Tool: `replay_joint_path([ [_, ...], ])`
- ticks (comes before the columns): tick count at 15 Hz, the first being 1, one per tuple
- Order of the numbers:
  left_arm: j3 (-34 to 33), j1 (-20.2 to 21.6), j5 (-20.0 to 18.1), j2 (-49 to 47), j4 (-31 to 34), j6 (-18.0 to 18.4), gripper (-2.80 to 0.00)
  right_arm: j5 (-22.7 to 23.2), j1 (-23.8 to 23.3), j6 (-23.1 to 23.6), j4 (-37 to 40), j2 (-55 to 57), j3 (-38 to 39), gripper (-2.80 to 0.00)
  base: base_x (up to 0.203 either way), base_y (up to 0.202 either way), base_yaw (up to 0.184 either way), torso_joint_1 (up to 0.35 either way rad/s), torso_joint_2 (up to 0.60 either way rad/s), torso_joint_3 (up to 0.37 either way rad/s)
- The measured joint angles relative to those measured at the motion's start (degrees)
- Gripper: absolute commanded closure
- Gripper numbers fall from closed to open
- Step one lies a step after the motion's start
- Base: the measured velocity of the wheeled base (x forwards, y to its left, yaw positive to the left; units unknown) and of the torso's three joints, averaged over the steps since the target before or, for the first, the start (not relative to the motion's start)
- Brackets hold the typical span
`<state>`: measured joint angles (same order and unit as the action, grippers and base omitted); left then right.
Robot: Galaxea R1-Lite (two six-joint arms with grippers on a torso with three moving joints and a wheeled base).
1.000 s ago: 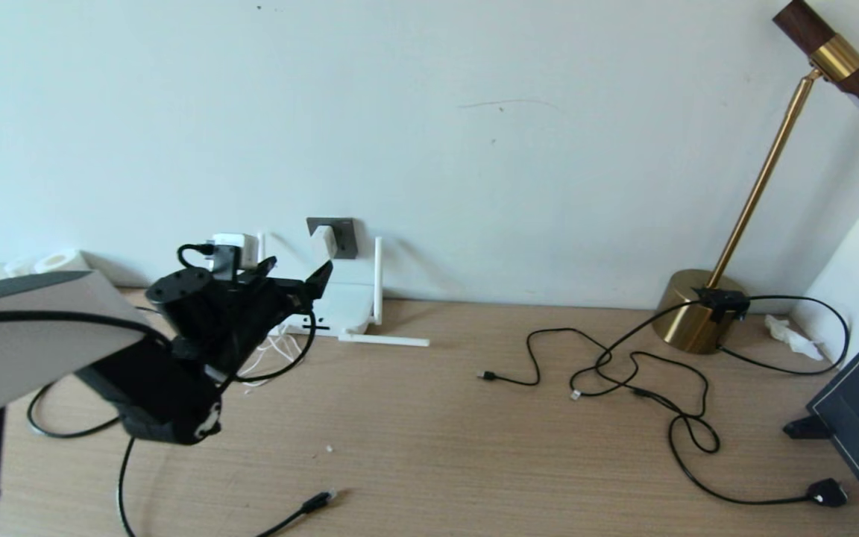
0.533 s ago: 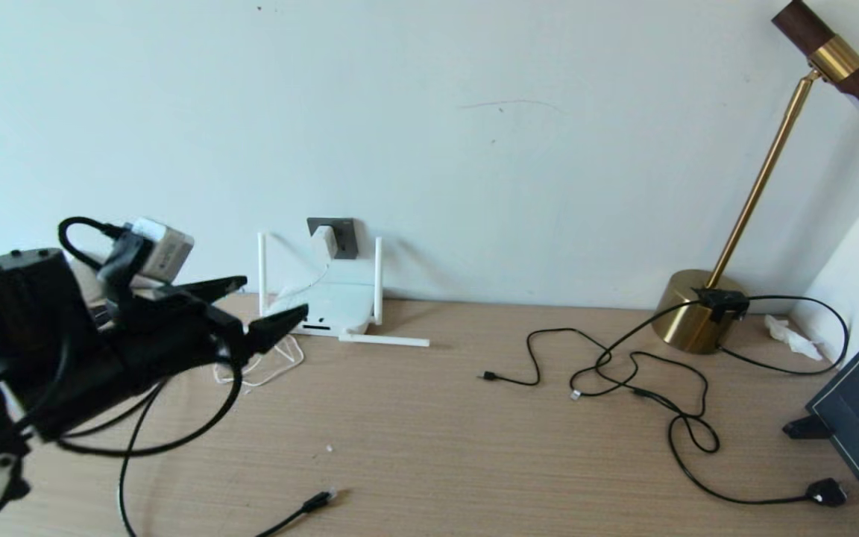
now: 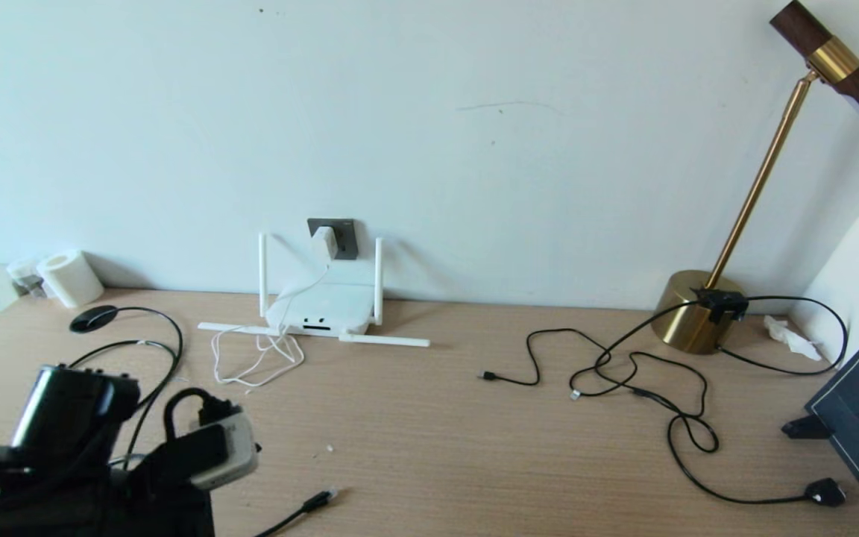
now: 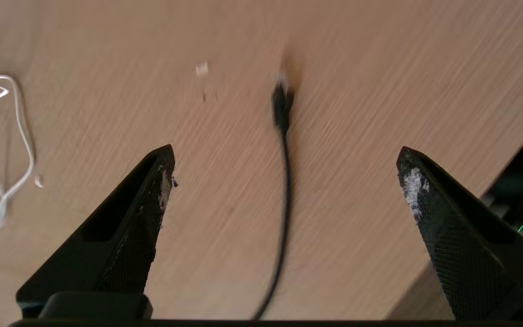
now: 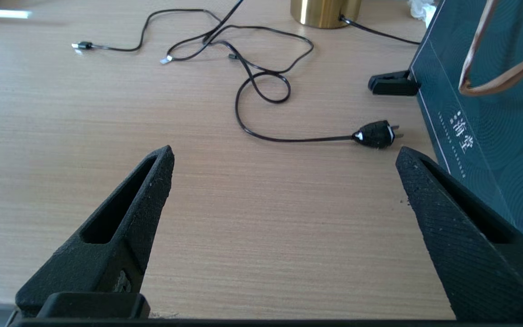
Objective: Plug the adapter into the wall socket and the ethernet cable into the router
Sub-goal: Pick up cable
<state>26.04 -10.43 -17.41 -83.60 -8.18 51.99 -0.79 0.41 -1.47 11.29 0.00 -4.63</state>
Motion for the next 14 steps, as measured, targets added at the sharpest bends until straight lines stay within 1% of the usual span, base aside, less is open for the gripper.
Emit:
replay_joint_path([
  [1, 2.17, -0.33, 1.89, -1.92, 2.56, 4.35, -2.80, 0.00, 0.00, 0.00, 0.00, 0.00, -0.05, -2.80, 0.000, 0.000, 0.000, 0.000, 0.00, 0.000],
  [2, 4.50, -0.77, 3.43, -3.43, 5.65, 7.13, -2.80, 0.00, 0.00, 0.00, 0.00, 0.00, -0.07, -2.80, 0.000, 0.000, 0.000, 0.000, 0.00, 0.000],
  [4, 9.49, -1.61, 6.17, -6.46, 10.56, 9.59, -2.80, 0.00, 0.00, -0.01, 0.00, 0.00, -0.11, -2.80, 0.000, 0.000, 0.000, 0.000, 0.00, 0.000],
  [6, 12.48, -2.06, 7.13, -9.58, 12.42, 10.35, -2.80, 0.02, 0.00, 0.00, -0.02, 0.00, -0.13, -2.80, 0.000, 0.000, 0.000, 0.000, 0.00, 0.000],
  [9, 14.27, -2.62, 7.00, -13.06, 14.45, 10.90, -2.80, 0.00, 0.00, -0.02, 0.00, 0.00, -0.13, -2.80, 0.000, 0.000, 0.000, 0.000, 0.00, 0.000],
  [14, 16.45, -2.91, 6.53, -17.73, 14.82, 11.23, -2.80, 0.02, 0.00, 0.00, 0.00, 0.00, -0.11, -2.80, 0.000, 0.000, 0.000, 0.000, 0.00, 0.000],
])
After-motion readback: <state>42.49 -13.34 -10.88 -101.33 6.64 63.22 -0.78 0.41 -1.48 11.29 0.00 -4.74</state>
